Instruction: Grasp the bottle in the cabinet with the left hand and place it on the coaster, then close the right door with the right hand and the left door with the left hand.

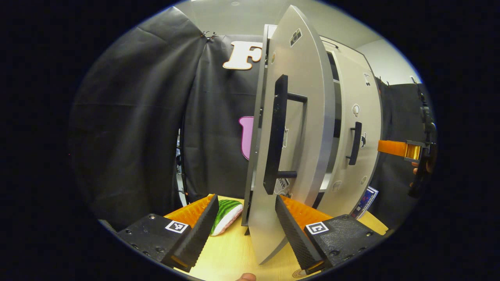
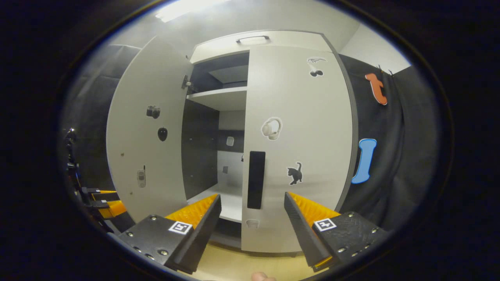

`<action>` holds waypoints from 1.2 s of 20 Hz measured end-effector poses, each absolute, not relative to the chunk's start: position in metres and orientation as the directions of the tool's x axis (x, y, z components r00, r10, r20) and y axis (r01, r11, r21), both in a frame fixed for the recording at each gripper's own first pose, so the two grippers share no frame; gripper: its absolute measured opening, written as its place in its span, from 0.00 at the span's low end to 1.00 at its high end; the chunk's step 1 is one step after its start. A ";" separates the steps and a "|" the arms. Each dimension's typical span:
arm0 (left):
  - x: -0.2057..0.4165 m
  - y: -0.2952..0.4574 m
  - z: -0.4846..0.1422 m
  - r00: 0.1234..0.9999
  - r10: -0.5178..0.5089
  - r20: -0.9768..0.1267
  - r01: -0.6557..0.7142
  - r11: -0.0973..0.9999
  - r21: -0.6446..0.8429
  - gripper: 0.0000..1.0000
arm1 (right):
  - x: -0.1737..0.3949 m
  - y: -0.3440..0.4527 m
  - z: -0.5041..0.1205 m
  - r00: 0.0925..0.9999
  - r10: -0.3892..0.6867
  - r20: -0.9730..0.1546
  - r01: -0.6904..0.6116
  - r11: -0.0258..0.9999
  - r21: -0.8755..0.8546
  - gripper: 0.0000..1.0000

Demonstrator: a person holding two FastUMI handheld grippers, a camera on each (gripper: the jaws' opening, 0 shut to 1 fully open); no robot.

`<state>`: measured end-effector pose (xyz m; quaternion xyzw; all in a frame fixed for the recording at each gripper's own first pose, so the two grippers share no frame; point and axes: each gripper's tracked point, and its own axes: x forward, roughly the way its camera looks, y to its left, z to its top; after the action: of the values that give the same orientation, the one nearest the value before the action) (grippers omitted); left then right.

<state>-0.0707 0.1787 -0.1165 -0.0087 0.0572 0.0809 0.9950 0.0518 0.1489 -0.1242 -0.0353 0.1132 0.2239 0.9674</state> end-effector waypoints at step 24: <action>-0.021 0.095 -0.133 0.988 -0.023 -0.153 0.021 1.000 -0.018 0.94 | 0.068 0.105 -0.132 0.907 0.343 -0.245 -0.370 0.926 -0.075 0.98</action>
<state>-0.0215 0.0952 -0.1332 -0.0080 0.0767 -0.0110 0.9970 0.0681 0.1045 -0.1324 -0.0599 0.1146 0.1829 0.9746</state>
